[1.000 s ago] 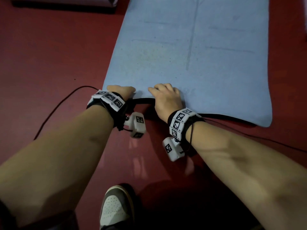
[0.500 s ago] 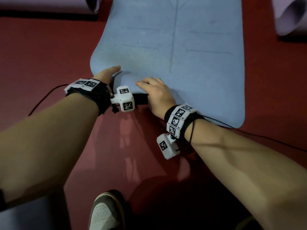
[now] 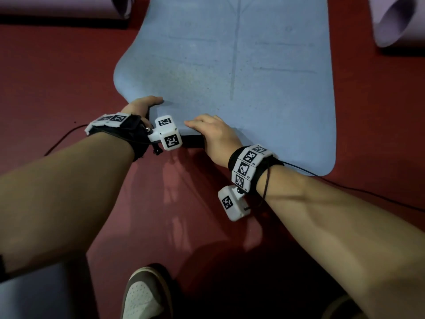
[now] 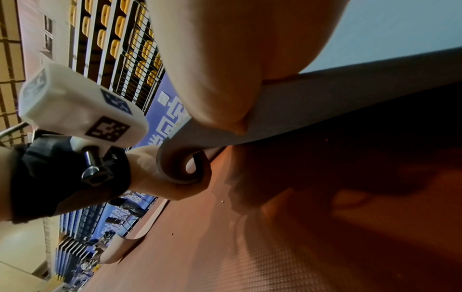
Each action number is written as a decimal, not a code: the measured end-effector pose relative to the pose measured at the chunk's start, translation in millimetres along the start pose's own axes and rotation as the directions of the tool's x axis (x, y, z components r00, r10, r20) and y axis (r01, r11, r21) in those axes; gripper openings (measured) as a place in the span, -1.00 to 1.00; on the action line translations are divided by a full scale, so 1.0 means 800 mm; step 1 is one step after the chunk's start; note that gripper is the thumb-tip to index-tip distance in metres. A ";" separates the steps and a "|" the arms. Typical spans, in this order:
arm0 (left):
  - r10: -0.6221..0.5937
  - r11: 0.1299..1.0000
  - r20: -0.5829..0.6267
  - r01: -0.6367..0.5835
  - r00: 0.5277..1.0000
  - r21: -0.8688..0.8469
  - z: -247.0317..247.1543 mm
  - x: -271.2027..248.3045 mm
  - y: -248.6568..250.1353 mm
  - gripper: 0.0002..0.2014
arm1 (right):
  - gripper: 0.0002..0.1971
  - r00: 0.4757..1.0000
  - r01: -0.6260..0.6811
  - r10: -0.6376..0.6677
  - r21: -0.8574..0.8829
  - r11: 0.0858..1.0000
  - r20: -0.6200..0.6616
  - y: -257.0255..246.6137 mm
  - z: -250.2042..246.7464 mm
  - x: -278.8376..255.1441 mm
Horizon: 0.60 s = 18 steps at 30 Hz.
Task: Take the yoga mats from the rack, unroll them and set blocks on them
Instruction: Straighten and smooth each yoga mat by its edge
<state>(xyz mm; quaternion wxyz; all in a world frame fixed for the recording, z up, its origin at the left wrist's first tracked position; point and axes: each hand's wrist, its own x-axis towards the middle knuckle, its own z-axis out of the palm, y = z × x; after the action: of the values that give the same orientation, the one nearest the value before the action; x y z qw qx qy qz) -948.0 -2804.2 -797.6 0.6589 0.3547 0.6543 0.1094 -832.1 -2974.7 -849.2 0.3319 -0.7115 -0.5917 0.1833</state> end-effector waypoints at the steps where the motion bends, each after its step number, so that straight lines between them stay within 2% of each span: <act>1: -0.008 1.000 -0.001 0.008 1.000 0.005 -0.002 0.000 -0.001 -0.81 | -0.36 1.000 -0.008 0.008 -0.003 1.000 0.022 0.000 -0.001 -0.001; 9: -0.028 0.999 -0.065 0.029 0.997 0.013 0.002 -0.001 0.000 -0.65 | -0.24 0.988 -0.073 0.080 -0.057 0.996 0.131 -0.001 -0.011 -0.004; 12: -0.001 1.000 -0.121 0.001 0.993 0.004 0.009 -0.001 0.003 -0.70 | -0.22 0.984 -0.089 0.098 -0.062 0.994 0.149 0.001 -0.012 -0.007; 14: 0.001 1.000 -0.116 -0.003 0.993 -0.012 0.013 -0.002 0.004 -0.74 | -0.21 0.982 -0.097 0.106 -0.063 0.993 0.156 0.002 -0.013 -0.007; 18: 0.009 0.998 -0.063 -0.013 0.998 -0.066 0.010 -0.001 -0.002 -0.60 | -0.19 0.981 -0.101 0.112 -0.074 0.992 0.158 0.001 -0.014 -0.004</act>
<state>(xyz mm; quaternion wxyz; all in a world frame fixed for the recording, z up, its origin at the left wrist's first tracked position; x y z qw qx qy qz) -941.1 -2808.5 -799.3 0.6489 0.3325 0.6687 0.1457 -824.5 -2981.0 -842.2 0.2488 -0.7354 -0.5834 0.2386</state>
